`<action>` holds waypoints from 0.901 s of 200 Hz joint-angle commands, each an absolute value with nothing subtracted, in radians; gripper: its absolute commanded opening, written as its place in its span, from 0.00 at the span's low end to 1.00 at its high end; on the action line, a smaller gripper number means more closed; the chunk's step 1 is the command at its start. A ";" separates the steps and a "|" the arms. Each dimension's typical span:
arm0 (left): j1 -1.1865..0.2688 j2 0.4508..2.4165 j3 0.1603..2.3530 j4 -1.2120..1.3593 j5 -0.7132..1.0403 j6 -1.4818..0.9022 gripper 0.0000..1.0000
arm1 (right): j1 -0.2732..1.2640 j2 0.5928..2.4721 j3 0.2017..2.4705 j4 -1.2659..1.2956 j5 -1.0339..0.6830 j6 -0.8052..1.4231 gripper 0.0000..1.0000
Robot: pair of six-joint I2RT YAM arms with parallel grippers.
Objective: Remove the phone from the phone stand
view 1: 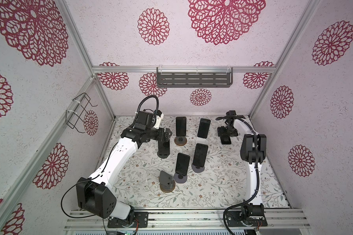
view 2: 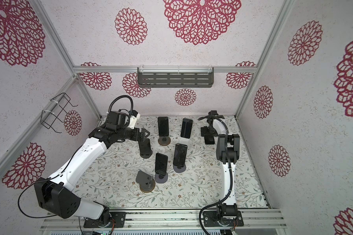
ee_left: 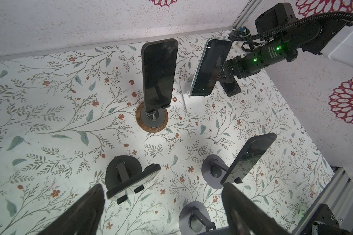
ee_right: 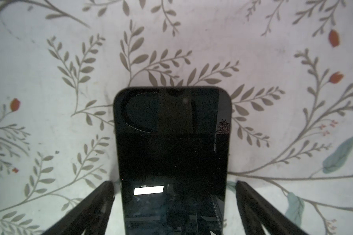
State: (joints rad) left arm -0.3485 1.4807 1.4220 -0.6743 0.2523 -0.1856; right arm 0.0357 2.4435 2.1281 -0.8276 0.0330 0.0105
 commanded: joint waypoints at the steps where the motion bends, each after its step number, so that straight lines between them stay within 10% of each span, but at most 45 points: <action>1: -0.357 1.442 1.447 -0.699 0.250 -0.149 0.95 | 0.035 2.308 2.074 -0.779 0.050 0.035 0.98; 122: -0.728 1.228 1.283 -0.626 -0.244 -0.292 0.94 | 0.041 1.549 1.186 -0.372 0.000 0.208 0.99; 180: -0.831 1.233 1.117 -0.442 -0.182 -0.416 0.98 | 0.041 1.220 0.889 -0.354 -0.123 0.268 0.99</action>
